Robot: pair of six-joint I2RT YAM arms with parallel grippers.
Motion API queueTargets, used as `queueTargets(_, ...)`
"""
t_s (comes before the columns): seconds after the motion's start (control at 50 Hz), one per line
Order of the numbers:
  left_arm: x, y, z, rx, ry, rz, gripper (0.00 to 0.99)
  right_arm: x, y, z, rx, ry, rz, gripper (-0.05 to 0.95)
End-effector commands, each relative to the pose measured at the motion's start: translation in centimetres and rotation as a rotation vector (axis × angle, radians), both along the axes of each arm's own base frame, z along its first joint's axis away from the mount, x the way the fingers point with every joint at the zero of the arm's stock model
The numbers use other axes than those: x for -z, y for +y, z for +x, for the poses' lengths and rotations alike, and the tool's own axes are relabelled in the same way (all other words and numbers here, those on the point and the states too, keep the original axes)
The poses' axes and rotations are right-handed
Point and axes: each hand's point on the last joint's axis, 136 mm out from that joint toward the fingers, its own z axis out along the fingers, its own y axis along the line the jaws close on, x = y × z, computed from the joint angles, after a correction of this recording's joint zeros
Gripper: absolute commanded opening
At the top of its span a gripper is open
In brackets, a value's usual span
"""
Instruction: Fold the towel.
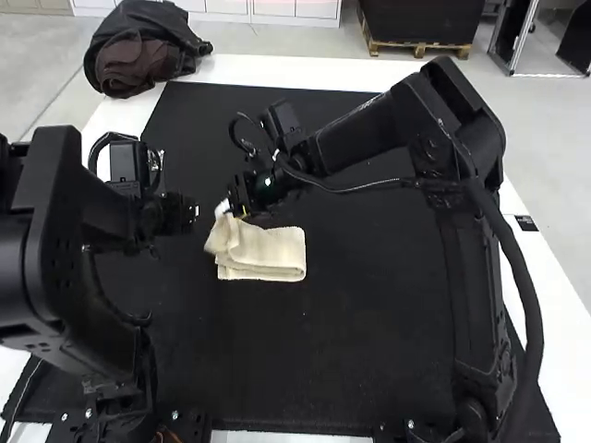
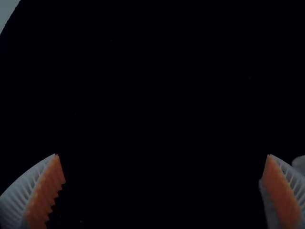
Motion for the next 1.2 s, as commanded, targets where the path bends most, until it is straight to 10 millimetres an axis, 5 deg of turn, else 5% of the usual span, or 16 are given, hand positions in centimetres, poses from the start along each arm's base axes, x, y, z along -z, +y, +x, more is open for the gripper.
queueTargets(0.0, -0.1, 0.6, 0.2, -0.019, -0.004, 0.003, 0.969, -4.7, 0.9, 0.5, -0.011, -0.05, 0.082, 0.67)
queueTargets(0.22, -0.3, 0.6, 0.3, -0.017, -0.011, 0.008, 0.969, -7.4, -2.0, 2.8, 0.059, -0.087, 0.103, 0.61)
queueTargets(0.26, -0.4, 0.6, 0.4, -0.016, -0.013, 0.007, 0.969, -7.5, -2.9, 3.2, 0.076, -0.084, 0.103, 0.49)
queueTargets(0.34, -0.4, 0.6, 0.4, -0.016, -0.013, 0.007, 0.969, -7.3, -4.8, 3.6, 0.104, -0.067, 0.097, -0.04)
queueTargets(0.72, -0.3, 0.6, 0.5, -0.014, -0.016, 0.01, 0.969, -1.1, -7.3, -0.1, 0.054, 0.029, 0.069, -0.03)
queueTargets(0.9, 0.1, 0.6, 0.4, -0.015, -0.004, 0.008, 0.969, 1.3, -6.5, -1.1, 0.036, 0.068, 0.058, -0.03)
queueTargets(1.18, -0.3, 0.7, 0.7, -0.018, -0.02, 0.011, 0.969, 1.6, -3.6, -2.7, -0.019, 0.076, 0.108, -0.03)
